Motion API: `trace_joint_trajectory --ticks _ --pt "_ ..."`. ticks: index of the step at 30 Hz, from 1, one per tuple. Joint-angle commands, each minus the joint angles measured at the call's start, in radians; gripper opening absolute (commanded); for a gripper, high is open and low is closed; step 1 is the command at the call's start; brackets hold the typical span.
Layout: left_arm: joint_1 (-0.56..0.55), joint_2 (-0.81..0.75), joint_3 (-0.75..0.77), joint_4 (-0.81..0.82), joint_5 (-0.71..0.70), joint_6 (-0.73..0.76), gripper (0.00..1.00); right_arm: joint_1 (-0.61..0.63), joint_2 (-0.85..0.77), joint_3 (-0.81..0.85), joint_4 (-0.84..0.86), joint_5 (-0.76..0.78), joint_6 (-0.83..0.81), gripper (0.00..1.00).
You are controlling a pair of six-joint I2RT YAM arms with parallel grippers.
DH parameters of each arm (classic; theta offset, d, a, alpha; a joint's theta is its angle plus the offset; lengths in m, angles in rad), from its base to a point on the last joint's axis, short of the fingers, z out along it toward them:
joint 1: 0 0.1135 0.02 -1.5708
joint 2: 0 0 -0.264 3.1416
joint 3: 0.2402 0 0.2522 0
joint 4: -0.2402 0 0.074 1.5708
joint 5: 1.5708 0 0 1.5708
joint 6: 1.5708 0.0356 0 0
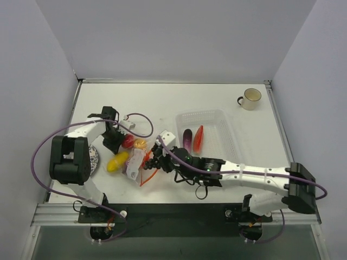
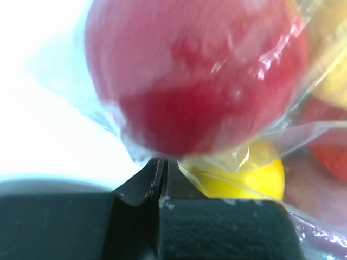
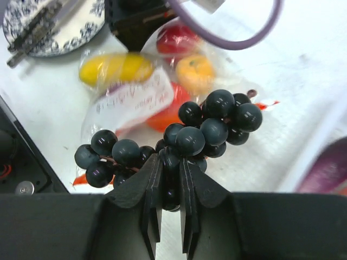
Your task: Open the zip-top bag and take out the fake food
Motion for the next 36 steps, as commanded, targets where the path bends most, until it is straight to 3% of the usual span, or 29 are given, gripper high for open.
trace_joint_trajectory --ticks 1,7,10,11,14,17,19,23,28,36 --pt "-0.007 -0.033 0.086 -0.089 0.113 -0.033 0.0 -0.036 -0.196 -0.068 -0.078 0.179 -0.041 0.0" --pt "-0.041 -0.07 0.198 -0.208 0.257 -0.074 0.0 -0.21 -0.361 -0.183 -0.222 0.386 0.015 0.0" --pt "-0.05 -0.087 0.239 -0.238 0.32 -0.085 0.0 -0.276 -0.38 -0.2 -0.324 0.469 0.085 0.07" --pt "-0.051 -0.088 0.245 -0.242 0.322 -0.086 0.0 -0.286 -0.373 -0.194 -0.348 0.481 0.098 0.21" --pt "-0.051 -0.082 0.241 -0.247 0.303 -0.074 0.0 -0.291 -0.343 -0.165 -0.397 0.507 0.11 0.48" --pt "-0.048 -0.059 0.18 -0.19 0.225 -0.06 0.0 -0.261 -0.321 -0.123 -0.417 0.518 0.095 0.71" --pt "-0.041 -0.027 0.151 -0.143 0.156 -0.05 0.0 -0.196 -0.318 -0.093 -0.417 0.552 0.07 0.77" --pt "-0.041 0.008 0.089 -0.051 0.057 -0.042 0.0 -0.057 -0.317 -0.071 -0.371 0.595 -0.006 0.75" --pt "-0.05 0.064 0.083 0.046 -0.055 -0.042 0.0 0.107 -0.268 -0.089 -0.187 0.5 -0.045 0.62" --pt "-0.136 0.091 0.034 0.114 -0.143 -0.05 0.0 0.14 0.048 -0.037 0.032 0.256 -0.055 0.58"
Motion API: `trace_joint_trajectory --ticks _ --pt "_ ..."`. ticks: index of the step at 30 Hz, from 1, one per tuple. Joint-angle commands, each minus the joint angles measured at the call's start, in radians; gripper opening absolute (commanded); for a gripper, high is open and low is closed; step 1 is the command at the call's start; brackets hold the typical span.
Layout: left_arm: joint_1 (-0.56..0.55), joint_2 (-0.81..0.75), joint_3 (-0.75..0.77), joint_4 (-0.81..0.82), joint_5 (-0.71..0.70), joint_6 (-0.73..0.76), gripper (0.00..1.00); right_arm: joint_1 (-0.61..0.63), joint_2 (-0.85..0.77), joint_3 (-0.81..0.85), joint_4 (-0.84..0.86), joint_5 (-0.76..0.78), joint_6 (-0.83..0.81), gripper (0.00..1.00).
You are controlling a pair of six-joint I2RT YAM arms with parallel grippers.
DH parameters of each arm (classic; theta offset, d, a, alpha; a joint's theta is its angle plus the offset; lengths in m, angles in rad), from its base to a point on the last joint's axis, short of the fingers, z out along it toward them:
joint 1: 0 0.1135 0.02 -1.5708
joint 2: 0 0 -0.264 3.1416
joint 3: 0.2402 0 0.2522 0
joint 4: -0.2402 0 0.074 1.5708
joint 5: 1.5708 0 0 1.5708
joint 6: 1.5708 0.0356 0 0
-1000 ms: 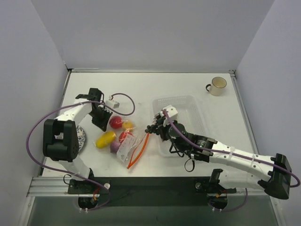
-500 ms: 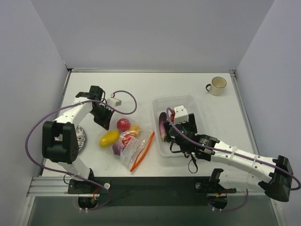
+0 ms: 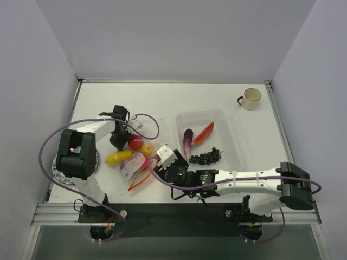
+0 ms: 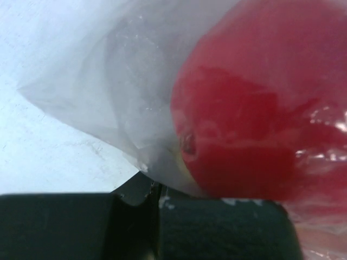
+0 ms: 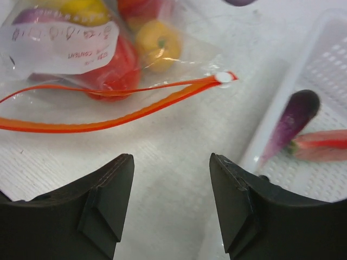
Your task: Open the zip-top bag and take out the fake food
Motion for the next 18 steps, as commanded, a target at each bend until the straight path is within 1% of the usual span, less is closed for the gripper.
trace_joint_trajectory --ticks 1,5,8,13,18 --pt "-0.052 0.01 -0.036 0.067 -0.058 -0.003 0.0 0.003 0.132 0.066 0.154 -0.156 -0.017 0.58" --pt "-0.066 0.008 -0.056 0.065 -0.041 -0.007 0.0 -0.006 0.261 0.129 0.199 -0.22 -0.028 0.58" --pt "-0.069 0.011 -0.066 0.068 -0.039 -0.006 0.0 -0.014 0.321 0.175 0.214 -0.266 -0.028 0.58" --pt "-0.069 0.013 -0.072 0.07 -0.039 -0.001 0.0 -0.035 0.382 0.209 0.233 -0.332 -0.01 0.61" --pt "-0.067 0.008 -0.073 0.067 -0.036 0.003 0.0 -0.064 0.434 0.22 0.23 -0.369 0.018 0.62"
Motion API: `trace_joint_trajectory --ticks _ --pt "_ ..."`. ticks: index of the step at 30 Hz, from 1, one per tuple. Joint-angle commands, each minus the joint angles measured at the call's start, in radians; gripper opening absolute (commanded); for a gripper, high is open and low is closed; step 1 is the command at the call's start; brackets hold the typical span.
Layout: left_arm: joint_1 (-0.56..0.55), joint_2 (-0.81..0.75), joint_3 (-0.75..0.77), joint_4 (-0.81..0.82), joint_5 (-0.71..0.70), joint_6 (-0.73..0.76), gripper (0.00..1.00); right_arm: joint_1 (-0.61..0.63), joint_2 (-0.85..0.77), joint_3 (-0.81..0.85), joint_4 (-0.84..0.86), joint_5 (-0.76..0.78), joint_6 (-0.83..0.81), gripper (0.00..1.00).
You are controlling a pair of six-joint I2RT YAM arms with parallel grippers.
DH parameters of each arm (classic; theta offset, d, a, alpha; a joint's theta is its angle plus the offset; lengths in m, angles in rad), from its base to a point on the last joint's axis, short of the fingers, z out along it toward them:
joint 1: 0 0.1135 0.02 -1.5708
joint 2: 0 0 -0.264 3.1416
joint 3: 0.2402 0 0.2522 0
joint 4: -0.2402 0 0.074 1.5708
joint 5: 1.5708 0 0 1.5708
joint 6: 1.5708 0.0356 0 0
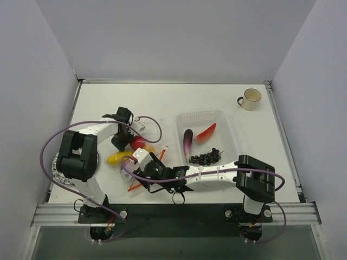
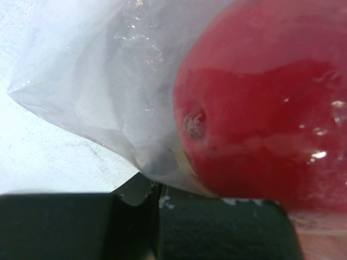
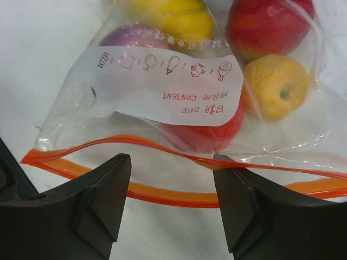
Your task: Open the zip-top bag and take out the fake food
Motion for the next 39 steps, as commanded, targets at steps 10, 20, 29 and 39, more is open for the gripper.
trace_joint_trajectory --ticks 10,20,29,39 --pt "-0.006 0.02 -0.019 -0.008 0.08 0.019 0.0 -0.066 0.126 0.1 0.05 0.032 -0.011 0.87" --pt "-0.009 -0.018 0.015 -0.134 0.254 0.029 0.0 -0.131 0.236 0.115 0.191 -0.042 -0.005 0.99" --pt "0.023 -0.01 0.009 -0.114 0.236 0.02 0.0 -0.119 0.149 0.013 0.208 -0.045 0.019 0.64" --pt "0.103 0.078 0.083 -0.062 0.127 -0.007 0.0 -0.06 -0.393 -0.219 0.042 0.071 0.059 0.37"
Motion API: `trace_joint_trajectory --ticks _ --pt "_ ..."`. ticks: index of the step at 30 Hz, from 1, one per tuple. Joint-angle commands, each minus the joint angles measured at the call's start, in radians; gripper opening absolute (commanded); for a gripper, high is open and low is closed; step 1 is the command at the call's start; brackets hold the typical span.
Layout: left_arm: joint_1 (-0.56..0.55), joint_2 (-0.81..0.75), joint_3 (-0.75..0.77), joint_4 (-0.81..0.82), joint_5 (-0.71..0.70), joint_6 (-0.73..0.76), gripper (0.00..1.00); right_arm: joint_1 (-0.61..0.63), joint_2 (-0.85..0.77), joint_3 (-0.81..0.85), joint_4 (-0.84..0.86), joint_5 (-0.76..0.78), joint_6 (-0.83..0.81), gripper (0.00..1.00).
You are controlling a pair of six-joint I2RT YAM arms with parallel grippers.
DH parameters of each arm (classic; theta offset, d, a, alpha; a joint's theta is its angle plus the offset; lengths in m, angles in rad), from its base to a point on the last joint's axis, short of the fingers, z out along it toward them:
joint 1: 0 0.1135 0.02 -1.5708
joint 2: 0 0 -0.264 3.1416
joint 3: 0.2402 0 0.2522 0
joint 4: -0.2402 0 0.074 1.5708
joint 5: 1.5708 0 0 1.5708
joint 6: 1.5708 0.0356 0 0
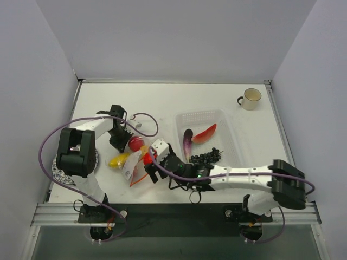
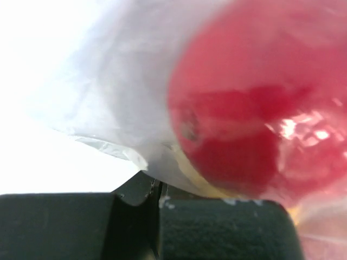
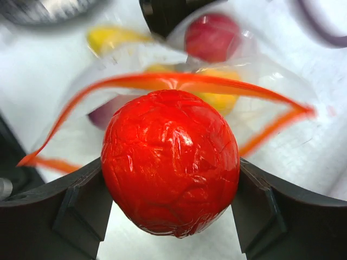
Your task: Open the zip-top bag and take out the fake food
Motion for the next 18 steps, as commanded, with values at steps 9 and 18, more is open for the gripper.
trace_joint_trajectory --ticks 9,18 --pt "-0.001 0.019 0.085 -0.021 0.001 -0.036 0.0 -0.219 -0.565 -0.202 -0.353 0.429 0.194 0.35" --pt "-0.013 -0.006 0.091 -0.039 0.045 -0.058 0.0 -0.323 -0.464 -0.048 -0.689 0.463 0.274 1.0"
